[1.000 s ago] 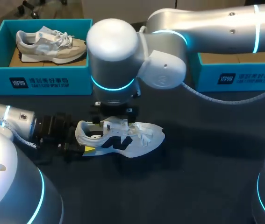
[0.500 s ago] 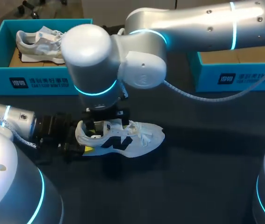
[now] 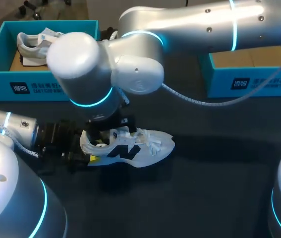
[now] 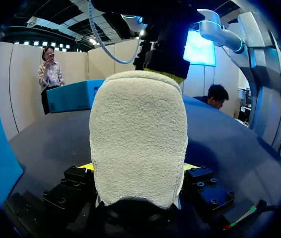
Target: Take the shoe out of the shoebox, open the shoe tongue, remove and reinsert the insole, then place the shoe into the shoebox
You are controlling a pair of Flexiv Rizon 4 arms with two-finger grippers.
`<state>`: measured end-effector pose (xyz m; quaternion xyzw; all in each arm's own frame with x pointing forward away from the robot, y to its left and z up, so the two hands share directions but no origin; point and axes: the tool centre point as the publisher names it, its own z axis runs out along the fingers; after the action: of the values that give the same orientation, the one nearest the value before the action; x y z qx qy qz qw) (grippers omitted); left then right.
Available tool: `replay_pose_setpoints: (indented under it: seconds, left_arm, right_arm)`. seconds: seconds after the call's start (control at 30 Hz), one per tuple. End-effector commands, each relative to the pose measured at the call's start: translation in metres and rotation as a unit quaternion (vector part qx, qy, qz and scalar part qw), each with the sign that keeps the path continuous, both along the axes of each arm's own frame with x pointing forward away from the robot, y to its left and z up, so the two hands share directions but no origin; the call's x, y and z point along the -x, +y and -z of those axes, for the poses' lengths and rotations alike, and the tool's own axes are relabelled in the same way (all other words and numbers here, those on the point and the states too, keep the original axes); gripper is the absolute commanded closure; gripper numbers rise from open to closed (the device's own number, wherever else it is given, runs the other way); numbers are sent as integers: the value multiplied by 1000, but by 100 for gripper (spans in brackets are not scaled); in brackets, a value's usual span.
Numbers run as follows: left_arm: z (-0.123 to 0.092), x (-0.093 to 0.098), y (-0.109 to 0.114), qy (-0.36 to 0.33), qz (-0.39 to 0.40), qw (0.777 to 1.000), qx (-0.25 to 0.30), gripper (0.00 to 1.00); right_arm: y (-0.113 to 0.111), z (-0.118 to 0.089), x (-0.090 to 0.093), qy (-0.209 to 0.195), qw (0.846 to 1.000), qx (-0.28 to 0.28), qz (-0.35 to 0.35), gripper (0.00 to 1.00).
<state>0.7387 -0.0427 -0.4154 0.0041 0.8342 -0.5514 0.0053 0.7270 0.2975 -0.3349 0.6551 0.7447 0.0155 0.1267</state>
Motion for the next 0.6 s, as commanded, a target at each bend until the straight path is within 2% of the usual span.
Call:
replay_pose_setpoints:
  seconds: [0.03, 0.6]
  left_arm:
    - [0, 0, 0, -1, -1, 1000, 0, 100]
    - [0, 0, 0, -1, -1, 1000, 0, 100]
  right_arm:
    - [3, 5, 9, -44, 984, 12, 171, 0]
    - [-4, 23, -2, -60, 968, 19, 245, 0]
